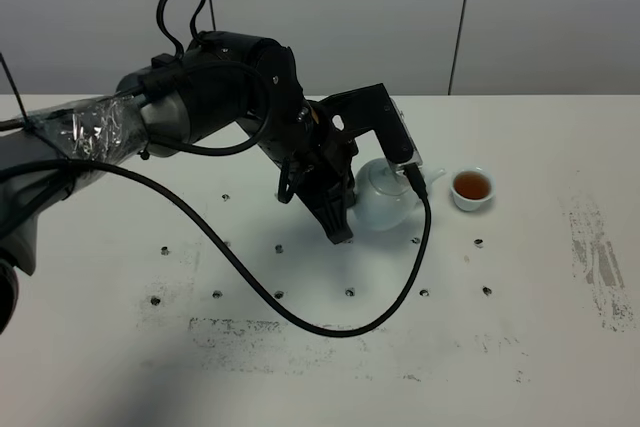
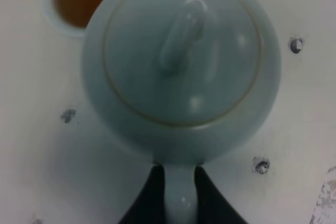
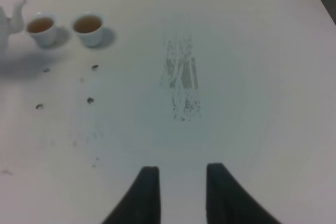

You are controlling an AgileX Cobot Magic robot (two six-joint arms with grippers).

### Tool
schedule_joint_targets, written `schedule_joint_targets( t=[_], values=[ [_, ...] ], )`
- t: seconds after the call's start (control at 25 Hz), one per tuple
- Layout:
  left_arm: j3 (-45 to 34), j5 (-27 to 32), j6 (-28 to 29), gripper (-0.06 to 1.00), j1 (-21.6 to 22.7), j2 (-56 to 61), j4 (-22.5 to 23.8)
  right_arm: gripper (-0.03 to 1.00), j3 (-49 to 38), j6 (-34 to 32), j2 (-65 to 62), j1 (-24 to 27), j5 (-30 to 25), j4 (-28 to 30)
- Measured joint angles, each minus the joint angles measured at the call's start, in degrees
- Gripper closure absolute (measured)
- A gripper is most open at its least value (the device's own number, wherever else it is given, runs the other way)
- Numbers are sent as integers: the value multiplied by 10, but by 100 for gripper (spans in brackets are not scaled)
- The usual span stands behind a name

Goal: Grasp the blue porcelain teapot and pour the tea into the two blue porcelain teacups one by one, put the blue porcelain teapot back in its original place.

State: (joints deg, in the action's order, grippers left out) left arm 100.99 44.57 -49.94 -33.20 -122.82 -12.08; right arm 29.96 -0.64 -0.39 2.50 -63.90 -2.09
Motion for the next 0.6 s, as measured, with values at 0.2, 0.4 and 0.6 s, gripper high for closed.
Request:
schedule_joint_targets(
  t=[0.2, 0.4, 0.6],
  values=[
    [0, -18, 3, 83, -4, -17, -15, 73, 0, 0, 0, 0, 0, 0],
    [-5, -27, 3, 83, -6, -33, -26, 73, 0, 0, 0, 0, 0, 0],
    [-5, -50, 3, 83, -6, -52, -27, 73, 0, 0, 0, 0, 0, 0]
  ],
)
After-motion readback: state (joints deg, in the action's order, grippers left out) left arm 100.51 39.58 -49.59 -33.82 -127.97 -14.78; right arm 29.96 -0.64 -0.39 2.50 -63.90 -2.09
